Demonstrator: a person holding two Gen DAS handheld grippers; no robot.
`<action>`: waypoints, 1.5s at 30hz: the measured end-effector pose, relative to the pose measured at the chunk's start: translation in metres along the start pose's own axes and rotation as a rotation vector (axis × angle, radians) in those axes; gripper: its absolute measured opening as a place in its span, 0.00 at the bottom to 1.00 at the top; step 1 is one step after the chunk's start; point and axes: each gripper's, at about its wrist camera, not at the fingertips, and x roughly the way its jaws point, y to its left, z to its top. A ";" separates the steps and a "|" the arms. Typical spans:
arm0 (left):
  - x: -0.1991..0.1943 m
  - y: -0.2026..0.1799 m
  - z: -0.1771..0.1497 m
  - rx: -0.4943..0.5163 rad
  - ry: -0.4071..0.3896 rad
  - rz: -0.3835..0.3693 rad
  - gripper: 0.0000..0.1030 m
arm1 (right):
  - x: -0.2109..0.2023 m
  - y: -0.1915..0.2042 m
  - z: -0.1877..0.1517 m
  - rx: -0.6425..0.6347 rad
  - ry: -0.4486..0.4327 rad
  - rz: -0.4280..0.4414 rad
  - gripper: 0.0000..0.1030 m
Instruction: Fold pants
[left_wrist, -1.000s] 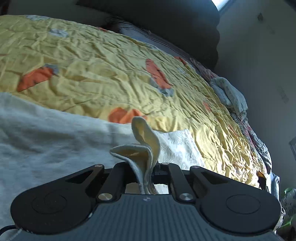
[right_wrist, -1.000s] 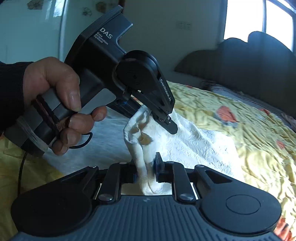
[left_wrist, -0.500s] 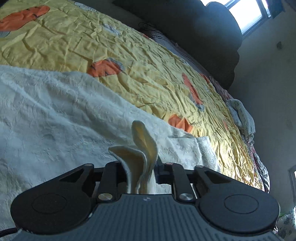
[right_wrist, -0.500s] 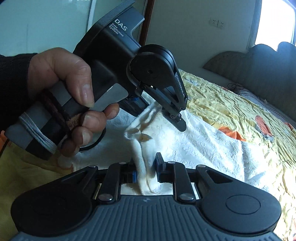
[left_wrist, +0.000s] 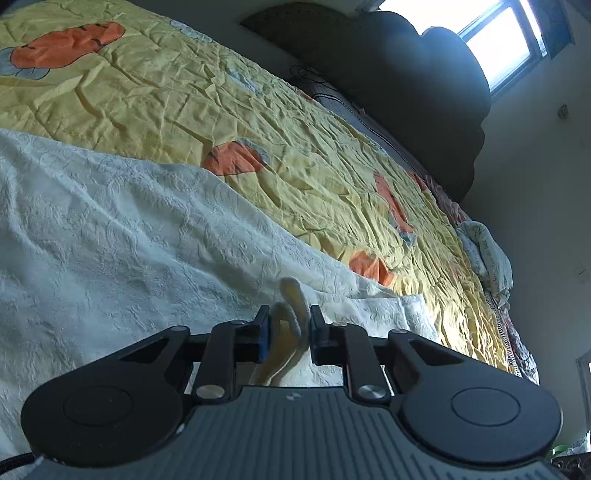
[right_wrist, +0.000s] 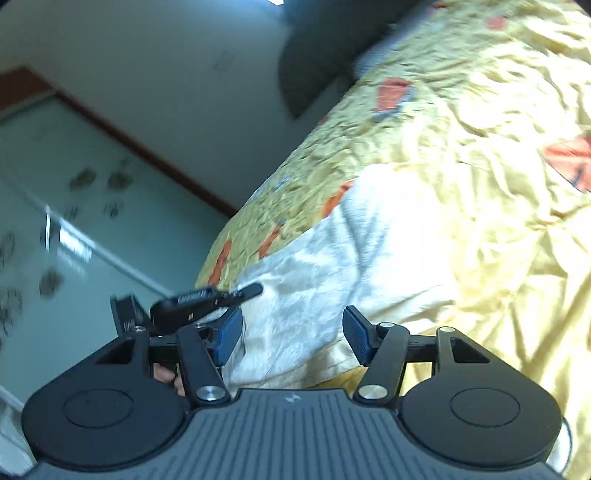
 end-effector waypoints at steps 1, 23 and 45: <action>-0.001 -0.001 0.000 0.012 -0.006 0.013 0.18 | -0.001 -0.007 0.002 0.030 0.002 -0.006 0.58; -0.062 0.023 -0.015 -0.117 -0.032 0.047 0.66 | 0.028 -0.077 0.000 0.440 0.004 0.028 0.16; -0.064 -0.029 -0.059 0.148 0.084 0.129 0.06 | 0.008 -0.045 -0.012 0.215 -0.049 -0.049 0.10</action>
